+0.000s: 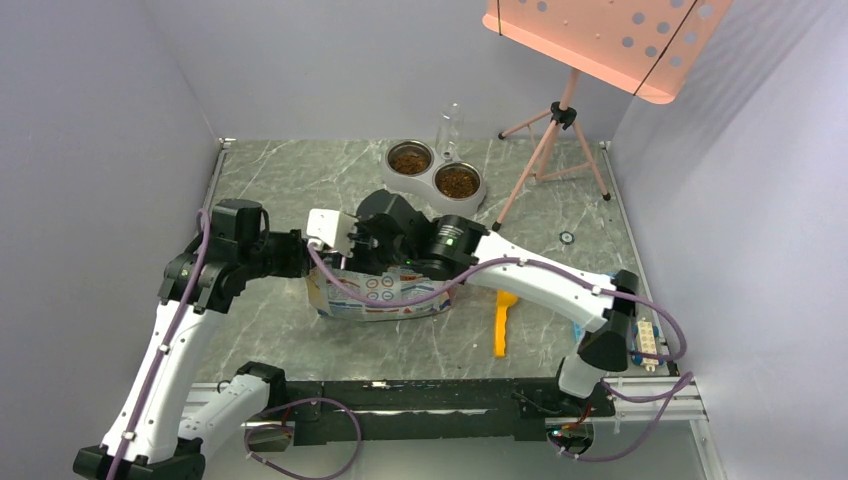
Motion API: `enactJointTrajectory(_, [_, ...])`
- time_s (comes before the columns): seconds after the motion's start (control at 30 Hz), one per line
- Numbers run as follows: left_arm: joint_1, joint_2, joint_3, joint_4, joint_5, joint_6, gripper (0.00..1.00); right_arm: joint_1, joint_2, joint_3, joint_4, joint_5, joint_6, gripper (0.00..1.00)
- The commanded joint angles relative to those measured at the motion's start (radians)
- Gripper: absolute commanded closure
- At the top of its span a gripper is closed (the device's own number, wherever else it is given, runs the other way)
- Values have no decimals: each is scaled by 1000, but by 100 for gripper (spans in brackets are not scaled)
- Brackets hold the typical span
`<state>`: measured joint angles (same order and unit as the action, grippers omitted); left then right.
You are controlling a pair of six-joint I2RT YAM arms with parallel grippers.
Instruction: Serve the pet food
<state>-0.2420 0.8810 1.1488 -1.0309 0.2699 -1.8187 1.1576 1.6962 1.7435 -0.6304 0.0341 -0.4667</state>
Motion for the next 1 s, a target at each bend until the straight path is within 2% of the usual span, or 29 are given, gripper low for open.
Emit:
enactJointTrajectory(0.0, [-3, -13, 48, -50, -82, 2, 100, -56, -135, -49, -37, -11, 8, 42])
enactJointTrajectory(0.07, [0, -22, 32, -66, -68, -11, 100, -110, -176, -88, -50, -41, 15, 28])
enactJointTrajectory(0.2, [4, -44, -2, -46, -67, -31, 100, -240, -281, -173, -60, -169, 15, 10])
enactJointTrajectory(0.33, [20, -29, 26, -55, -83, -15, 100, -315, -353, -244, -109, -287, -30, 8])
enactJointTrajectory(0.43, [24, -7, 56, -61, -91, 2, 100, -343, -396, -291, -77, -310, -18, 9])
enactJointTrajectory(0.5, [26, 5, 73, -65, -109, 8, 100, -358, -409, -305, -57, -306, 5, 15])
enactJointTrajectory(0.57, [32, 14, 84, -57, -127, 15, 100, -363, -412, -309, -47, -285, 20, 31])
enactJointTrajectory(0.63, [42, 24, 91, -53, -146, 16, 100, -363, -412, -314, -36, -222, 38, 67])
enactJointTrajectory(0.7, [74, 36, 90, -45, -142, 11, 100, -364, -424, -323, -49, -150, 30, 99])
enactJointTrajectory(0.83, [184, 75, 126, 13, -99, 44, 100, -375, -537, -425, 24, 47, 23, 100])
enactJointTrajectory(0.97, [235, 185, 267, -37, -33, 115, 100, -402, -604, -451, 71, 97, 31, 100])
